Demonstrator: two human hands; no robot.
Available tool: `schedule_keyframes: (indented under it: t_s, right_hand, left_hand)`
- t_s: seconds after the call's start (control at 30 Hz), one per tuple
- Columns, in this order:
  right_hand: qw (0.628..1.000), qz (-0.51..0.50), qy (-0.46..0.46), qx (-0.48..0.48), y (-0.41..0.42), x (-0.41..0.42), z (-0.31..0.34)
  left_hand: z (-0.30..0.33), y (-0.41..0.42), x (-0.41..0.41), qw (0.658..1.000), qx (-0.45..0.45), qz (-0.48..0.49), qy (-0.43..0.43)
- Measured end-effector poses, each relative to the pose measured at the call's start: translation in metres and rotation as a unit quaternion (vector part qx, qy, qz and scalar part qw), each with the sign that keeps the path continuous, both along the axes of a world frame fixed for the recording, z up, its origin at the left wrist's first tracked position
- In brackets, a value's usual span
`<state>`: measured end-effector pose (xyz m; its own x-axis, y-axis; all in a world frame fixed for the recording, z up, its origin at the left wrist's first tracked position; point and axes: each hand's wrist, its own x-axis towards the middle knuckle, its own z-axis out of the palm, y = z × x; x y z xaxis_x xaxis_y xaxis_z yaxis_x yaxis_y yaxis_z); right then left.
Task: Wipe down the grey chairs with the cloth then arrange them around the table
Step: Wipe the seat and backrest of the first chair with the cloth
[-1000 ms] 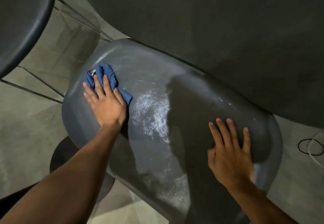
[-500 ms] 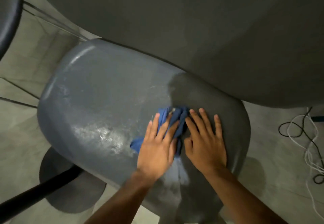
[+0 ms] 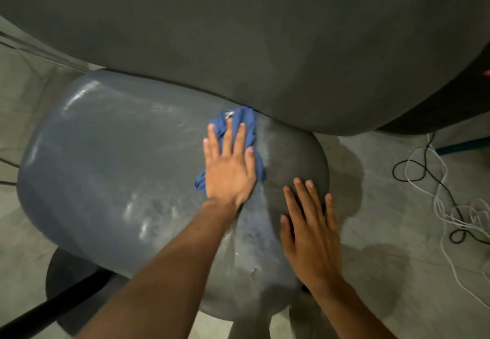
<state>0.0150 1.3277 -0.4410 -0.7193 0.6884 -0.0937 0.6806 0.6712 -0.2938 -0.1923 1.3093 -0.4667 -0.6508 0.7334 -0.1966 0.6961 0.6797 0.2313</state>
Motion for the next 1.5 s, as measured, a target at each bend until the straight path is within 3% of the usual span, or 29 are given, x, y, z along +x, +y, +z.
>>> schedule_keyframes:
  t_s: [0.1,0.23,0.3,0.43,0.5,0.63,0.77,0.83,0.97,1.07,1.17,1.23,1.5]
  right_hand:
    - [0.999,-0.033,0.011,0.003,-0.005,-0.004,-0.001]
    - [0.999,-0.047,-0.006,0.014,-0.008,-0.004,0.000]
    - [0.999,-0.039,-0.012,0.002,-0.008,-0.002,-0.001]
    - [0.999,-0.030,-0.009,-0.031,-0.007,-0.001,0.000]
    - [0.997,-0.031,0.010,-0.063,-0.006,0.000,0.000]
    - [0.961,-0.099,0.169,-0.193,0.004,0.006,0.013]
    - [0.947,-0.132,0.254,-0.148,0.018,-0.006,0.044]
    - [0.964,-0.073,0.227,-0.118,0.022,-0.027,0.054]
    - [0.986,-0.004,0.133,-0.104,0.014,-0.069,0.046]
    - [0.996,0.033,0.041,-0.066,0.009,-0.081,0.031]
    - [0.996,0.085,-0.025,-0.021,0.011,-0.088,0.017]
    - [0.993,0.111,-0.043,-0.004,0.018,-0.098,0.009]
    - [0.974,0.206,-0.082,0.039,0.060,-0.106,-0.010]
  left_hand:
    - [0.010,-0.004,0.033,0.996,0.025,-0.088,-0.009]
    - [0.019,-0.072,0.043,0.974,0.032,-0.224,-0.020]
    - [0.016,-0.090,0.031,0.984,0.010,-0.177,-0.007]
    - [0.007,-0.040,0.018,0.998,-0.020,0.061,-0.014]
    - [0.006,-0.003,0.025,0.996,-0.013,0.084,-0.029]
    - [0.013,0.011,0.054,0.999,-0.005,-0.033,-0.021]
    - [0.028,-0.023,0.071,0.984,0.036,-0.155,-0.081]
    - [0.034,-0.040,0.068,0.983,0.079,-0.127,-0.109]
    - [0.040,-0.075,0.054,0.985,0.105,0.057,-0.124]
    - [0.031,-0.096,0.048,0.995,0.045,0.023,-0.087]
    - [0.017,-0.109,0.036,0.993,0.003,0.098,-0.072]
    - [0.011,-0.118,0.033,0.988,-0.007,0.142,-0.062]
    - [0.006,-0.133,0.045,0.990,-0.005,0.138,-0.020]
